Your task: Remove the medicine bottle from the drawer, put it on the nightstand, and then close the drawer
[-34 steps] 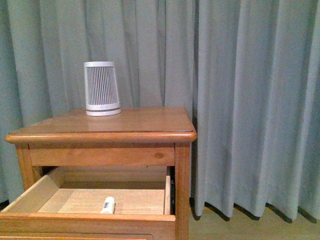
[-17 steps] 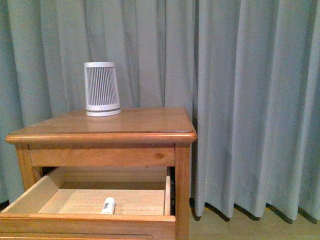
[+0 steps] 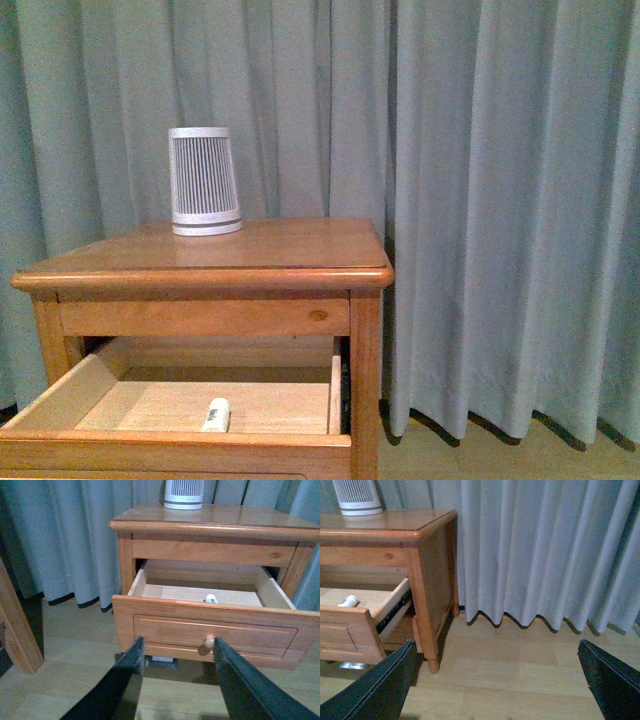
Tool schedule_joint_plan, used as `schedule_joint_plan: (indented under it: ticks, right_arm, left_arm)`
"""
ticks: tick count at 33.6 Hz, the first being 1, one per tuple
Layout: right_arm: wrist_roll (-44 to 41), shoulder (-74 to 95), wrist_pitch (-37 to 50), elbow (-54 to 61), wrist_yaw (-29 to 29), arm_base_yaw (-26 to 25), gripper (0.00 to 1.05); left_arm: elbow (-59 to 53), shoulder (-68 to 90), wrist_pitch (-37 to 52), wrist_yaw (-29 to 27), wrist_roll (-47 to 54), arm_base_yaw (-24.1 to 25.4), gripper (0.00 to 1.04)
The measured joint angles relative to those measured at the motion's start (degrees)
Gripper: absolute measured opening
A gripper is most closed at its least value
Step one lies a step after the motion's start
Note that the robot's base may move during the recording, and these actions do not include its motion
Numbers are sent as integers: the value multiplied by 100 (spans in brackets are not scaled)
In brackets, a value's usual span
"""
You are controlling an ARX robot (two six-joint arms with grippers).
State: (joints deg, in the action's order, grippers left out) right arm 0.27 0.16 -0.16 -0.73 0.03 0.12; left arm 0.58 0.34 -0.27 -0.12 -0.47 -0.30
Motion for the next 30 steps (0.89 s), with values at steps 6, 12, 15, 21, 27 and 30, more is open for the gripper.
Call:
schedule_joint_plan:
  ticks: [6, 12, 15, 21, 27, 30]
  right_arm:
    - [0, 0, 0, 0, 17, 0, 98]
    - [0, 0, 0, 0, 15, 0, 98]
    - [0, 0, 0, 0, 11, 0, 98]
    - [2, -4, 7, 0, 4, 0, 98]
    - [0, 13, 7, 0, 2, 0, 98]
    - [0, 4, 7, 0, -7, 0, 98]
  left_arm:
    - [0, -2, 0, 20, 4, 0, 86]
    - [0, -2, 0, 15, 20, 0, 98]
    - [0, -11, 0, 13, 20, 0, 98]
    - [0, -15, 0, 11, 20, 0, 98]
    - [0, -15, 4, -4, 22, 0, 98]
    - [0, -15, 13, -4, 22, 0, 98]
